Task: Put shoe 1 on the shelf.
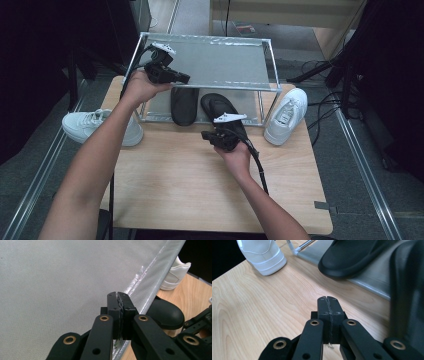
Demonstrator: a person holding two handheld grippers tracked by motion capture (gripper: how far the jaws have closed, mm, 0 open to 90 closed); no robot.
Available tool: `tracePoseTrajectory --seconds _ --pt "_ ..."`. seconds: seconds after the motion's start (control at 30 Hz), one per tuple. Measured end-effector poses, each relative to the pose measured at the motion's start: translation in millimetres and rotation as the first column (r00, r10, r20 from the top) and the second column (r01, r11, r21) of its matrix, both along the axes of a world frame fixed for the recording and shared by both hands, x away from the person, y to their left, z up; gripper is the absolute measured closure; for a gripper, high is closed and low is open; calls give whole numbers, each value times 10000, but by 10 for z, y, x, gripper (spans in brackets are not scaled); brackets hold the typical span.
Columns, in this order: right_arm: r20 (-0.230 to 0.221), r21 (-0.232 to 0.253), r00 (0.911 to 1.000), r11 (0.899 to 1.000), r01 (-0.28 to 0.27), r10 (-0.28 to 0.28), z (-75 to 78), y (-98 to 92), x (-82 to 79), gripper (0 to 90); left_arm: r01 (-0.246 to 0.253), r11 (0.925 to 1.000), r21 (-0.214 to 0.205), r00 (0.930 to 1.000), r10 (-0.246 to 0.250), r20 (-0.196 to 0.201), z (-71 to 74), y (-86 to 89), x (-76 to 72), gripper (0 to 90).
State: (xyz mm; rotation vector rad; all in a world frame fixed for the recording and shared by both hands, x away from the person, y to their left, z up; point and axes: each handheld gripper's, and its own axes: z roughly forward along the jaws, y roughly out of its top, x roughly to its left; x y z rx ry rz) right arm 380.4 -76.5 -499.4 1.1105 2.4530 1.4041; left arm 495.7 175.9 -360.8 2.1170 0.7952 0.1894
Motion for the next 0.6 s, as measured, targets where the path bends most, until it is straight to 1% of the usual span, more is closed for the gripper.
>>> tracePoseTrajectory --seconds 0.07,0.1,0.23,0.27,0.37,0.4,0.43,0.5,0.53,0.57,0.6 --pt "175 -203 9998 9998 28 -24 17 -74 -31 900 -7 10000 -21 10000 7 5 -2 1 -2 895" --pt "273 -223 9996 9997 33 -27 21 -101 -44 900 -8 10000 11 10000 8 24 -1 -2 -5 895" --pt "181 69 9998 9999 101 -102 40 -268 -109 900 15 10000 73 10000 -16 64 3 -6 -6 895" --pt "98 134 9999 9998 121 -122 39 -299 -127 900 7 10000 65 10000 -8 56 2 -6 -5 895" --pt "160 20 9997 9998 203 -204 28 -356 -150 900 5 10000 46 10000 -5 42 0 -5 -2 896" --pt "269 -51 9993 9997 259 -257 25 -384 -165 900 15 10000 27 10000 -15 20 0 -4 0 896" --pt "237 110 9992 9994 324 -327 14 -444 -181 900 -19 10000 20 10000 19 20 -1 -5 -1 897" --pt "205 95 9992 9994 335 -337 13 -473 -188 900 3 10000 28 10000 -3 18 0 -3 -2 896" --pt "273 22 9989 9993 376 -376 15 -523 -212 900 -8 10000 18 10000 8 21 -1 -3 -2 896" --pt "232 35 9989 9992 399 -400 19 -552 -227 900 -8 10000 18 10000 8 21 -1 -3 -2 896" --pt "283 48 9988 9991 410 -411 21 -583 -241 900 -19 10000 -11 10000 19 20 -3 -3 -1 897"
